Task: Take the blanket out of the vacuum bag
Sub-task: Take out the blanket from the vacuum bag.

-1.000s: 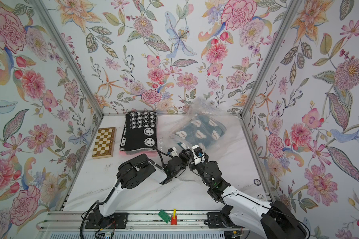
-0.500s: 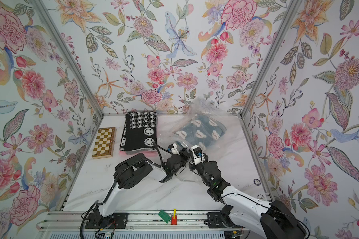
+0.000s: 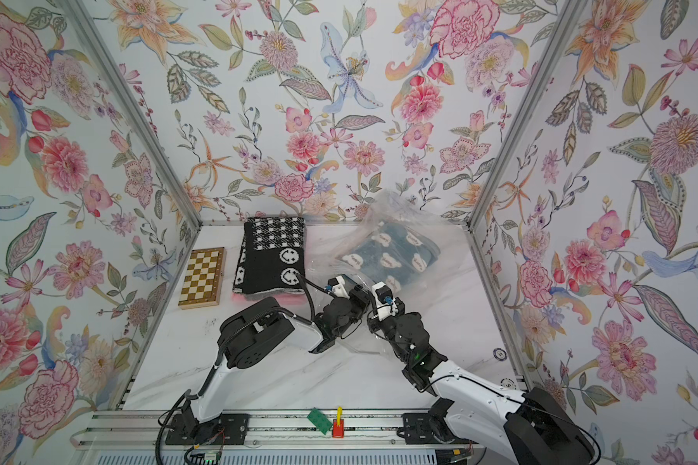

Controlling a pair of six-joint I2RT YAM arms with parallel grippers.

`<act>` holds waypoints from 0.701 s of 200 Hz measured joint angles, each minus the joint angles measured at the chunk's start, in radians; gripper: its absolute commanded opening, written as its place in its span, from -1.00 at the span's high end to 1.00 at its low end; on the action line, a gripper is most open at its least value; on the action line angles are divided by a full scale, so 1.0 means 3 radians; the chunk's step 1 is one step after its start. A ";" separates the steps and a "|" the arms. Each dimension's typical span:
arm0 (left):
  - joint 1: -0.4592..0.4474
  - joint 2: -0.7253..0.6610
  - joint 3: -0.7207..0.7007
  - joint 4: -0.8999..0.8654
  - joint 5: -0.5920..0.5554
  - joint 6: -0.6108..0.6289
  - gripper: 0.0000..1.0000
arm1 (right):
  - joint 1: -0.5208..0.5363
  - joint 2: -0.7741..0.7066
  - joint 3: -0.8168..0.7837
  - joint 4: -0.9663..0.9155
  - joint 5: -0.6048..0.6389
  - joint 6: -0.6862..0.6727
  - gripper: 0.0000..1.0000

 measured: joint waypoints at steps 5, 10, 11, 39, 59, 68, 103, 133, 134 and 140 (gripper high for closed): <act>0.0003 0.0005 0.0019 -0.0017 0.0001 -0.0001 -0.02 | 0.0000 0.0000 0.0000 0.0001 0.0000 0.0003 1.00; 0.0008 0.0011 0.0041 -0.0027 0.0004 -0.0003 -0.02 | 0.0000 0.0000 0.0000 0.0001 0.0000 0.0006 1.00; 0.0009 0.0013 0.0047 -0.0029 0.0004 -0.0001 -0.02 | 0.0000 0.0000 0.0000 0.0001 0.0000 0.0006 1.00; 0.0047 0.0090 0.0168 -0.0086 0.0010 -0.0029 -0.02 | 0.0000 0.0000 0.0000 0.0001 0.0000 0.0008 1.00; 0.0079 0.0177 0.0262 -0.0117 0.0010 -0.0056 0.00 | 0.0000 0.0000 0.0000 0.0000 0.0000 0.0008 1.00; 0.0090 0.0216 0.0304 -0.0140 0.0009 -0.0066 0.01 | -0.0001 0.0000 0.0000 0.0000 0.0000 0.0008 1.00; 0.0135 0.0340 0.0476 -0.0276 0.0009 -0.0095 0.65 | -0.0004 0.0000 0.0000 0.0000 0.0000 0.0009 1.00; 0.0158 0.0360 0.0558 -0.0319 0.0052 -0.0001 1.00 | -0.0053 0.0000 0.0000 0.0001 -0.0005 0.0061 1.00; 0.0158 0.0360 0.0558 -0.0319 0.0051 0.0003 1.00 | -0.0057 0.0000 0.0000 0.0001 -0.0006 0.0061 1.00; 0.0161 0.0360 0.0570 -0.0331 0.0067 0.0042 1.00 | -0.0079 0.0000 0.0000 0.0001 -0.0014 0.0084 1.00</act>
